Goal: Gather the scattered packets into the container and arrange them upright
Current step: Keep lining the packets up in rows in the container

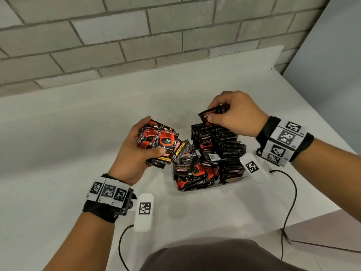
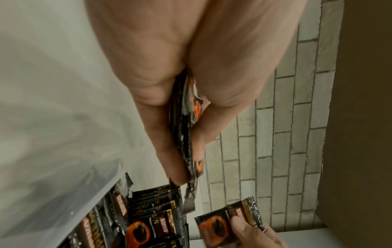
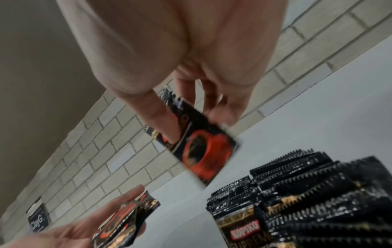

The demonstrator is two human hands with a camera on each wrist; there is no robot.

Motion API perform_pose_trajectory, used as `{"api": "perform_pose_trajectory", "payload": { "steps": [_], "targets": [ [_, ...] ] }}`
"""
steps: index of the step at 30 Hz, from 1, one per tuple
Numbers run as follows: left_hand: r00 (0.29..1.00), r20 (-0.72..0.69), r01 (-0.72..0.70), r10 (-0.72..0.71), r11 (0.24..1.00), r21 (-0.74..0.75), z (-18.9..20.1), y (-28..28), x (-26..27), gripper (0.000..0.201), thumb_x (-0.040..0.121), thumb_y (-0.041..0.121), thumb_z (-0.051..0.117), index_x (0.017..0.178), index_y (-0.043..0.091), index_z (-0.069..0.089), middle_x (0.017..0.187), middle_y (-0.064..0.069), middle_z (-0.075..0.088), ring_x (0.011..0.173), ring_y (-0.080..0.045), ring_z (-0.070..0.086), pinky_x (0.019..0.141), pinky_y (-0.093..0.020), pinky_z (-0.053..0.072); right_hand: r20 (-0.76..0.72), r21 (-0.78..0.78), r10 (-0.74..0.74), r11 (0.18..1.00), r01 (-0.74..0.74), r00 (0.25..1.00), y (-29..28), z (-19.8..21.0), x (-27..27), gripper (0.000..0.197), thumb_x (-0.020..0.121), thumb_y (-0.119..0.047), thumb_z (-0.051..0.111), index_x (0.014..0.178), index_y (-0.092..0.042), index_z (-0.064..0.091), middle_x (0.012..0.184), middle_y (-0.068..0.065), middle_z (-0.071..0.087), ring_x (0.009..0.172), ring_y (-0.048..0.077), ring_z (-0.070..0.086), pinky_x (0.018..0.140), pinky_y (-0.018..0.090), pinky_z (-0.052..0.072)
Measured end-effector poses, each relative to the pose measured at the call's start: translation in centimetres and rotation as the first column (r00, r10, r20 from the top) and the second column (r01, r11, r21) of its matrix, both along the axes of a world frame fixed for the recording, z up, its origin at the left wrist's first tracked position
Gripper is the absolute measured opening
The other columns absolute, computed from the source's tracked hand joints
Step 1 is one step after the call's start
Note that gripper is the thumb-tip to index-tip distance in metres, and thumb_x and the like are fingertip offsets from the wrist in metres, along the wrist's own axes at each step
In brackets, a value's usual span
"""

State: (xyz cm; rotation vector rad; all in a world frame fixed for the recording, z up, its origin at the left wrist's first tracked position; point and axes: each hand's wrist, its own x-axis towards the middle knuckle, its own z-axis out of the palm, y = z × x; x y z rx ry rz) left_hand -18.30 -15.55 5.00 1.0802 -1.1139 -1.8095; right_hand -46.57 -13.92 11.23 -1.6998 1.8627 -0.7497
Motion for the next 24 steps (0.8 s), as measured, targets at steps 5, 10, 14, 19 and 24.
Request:
{"api": "perform_pose_trajectory", "payload": {
  "steps": [5, 10, 14, 19, 24],
  "targets": [
    [1.0, -0.003, -0.004, 0.004, 1.0, 0.004, -0.2, -0.2, 0.4, 0.095, 0.065, -0.011, 0.077, 0.145, 0.033, 0.051, 0.135, -0.014, 0.063, 0.106, -0.029, 0.074, 0.07, -0.04, 0.062, -0.133, 0.2, 0.173, 0.969, -0.145, 0.976, -0.1, -0.6, 0.0, 0.006, 0.079, -0.021, 0.078, 0.083, -0.022, 0.074, 0.071, -0.005, 0.072, 0.063, 0.009, 0.066, 0.058, 0.021, 0.048],
    [1.0, -0.005, 0.016, -0.016, 1.0, 0.019, -0.5, 0.0, -0.1, 0.095, 0.065, -0.011, 0.077, 0.145, 0.032, 0.051, 0.134, -0.013, 0.064, 0.107, -0.03, 0.073, 0.071, -0.04, 0.062, -0.392, 0.197, 0.257, 0.961, -0.192, 0.883, -0.5, -3.4, 0.3, 0.008, 0.082, -0.024, 0.075, 0.089, -0.022, 0.074, 0.082, -0.006, 0.064, 0.084, 0.016, 0.06, 0.074, 0.033, 0.052],
    [1.0, -0.008, 0.027, -0.027, 0.999, 0.027, -0.8, 0.2, -0.2, 0.093, 0.069, -0.015, 0.075, 0.145, 0.032, 0.051, 0.133, -0.013, 0.064, 0.108, -0.03, 0.073, 0.072, -0.041, 0.062, -0.426, 0.221, 0.309, 0.947, -0.234, 0.85, -0.9, -4.0, 0.7, 0.016, 0.082, -0.017, 0.076, 0.096, -0.02, 0.069, 0.078, -0.007, 0.055, 0.082, 0.019, 0.055, 0.071, 0.031, 0.047],
    [1.0, -0.01, 0.027, -0.027, 0.999, 0.034, -0.7, 0.2, -0.1, 0.095, 0.065, -0.011, 0.077, 0.145, 0.033, 0.051, 0.134, -0.013, 0.063, 0.111, -0.031, 0.072, 0.073, -0.042, 0.062, -0.471, 0.128, 0.329, 0.944, -0.305, 0.818, -0.9, -3.5, 1.5, 0.029, 0.082, -0.007, 0.068, 0.097, -0.024, 0.051, 0.088, -0.004, 0.06, 0.081, 0.024, 0.059, 0.069, 0.04, 0.053],
    [1.0, -0.009, 0.022, -0.022, 0.999, 0.033, -0.5, 0.2, 0.0, 0.095, 0.064, -0.009, 0.077, 0.145, 0.032, 0.051, 0.134, -0.012, 0.063, 0.11, -0.031, 0.072, 0.072, -0.042, 0.062, -0.468, 0.121, 0.355, 0.933, -0.339, 0.81, -0.6, -3.7, 1.9, 0.011, 0.09, -0.014, 0.061, 0.099, -0.02, 0.059, 0.093, -0.004, 0.063, 0.084, 0.022, 0.059, 0.074, 0.041, 0.052]
  ]
}}
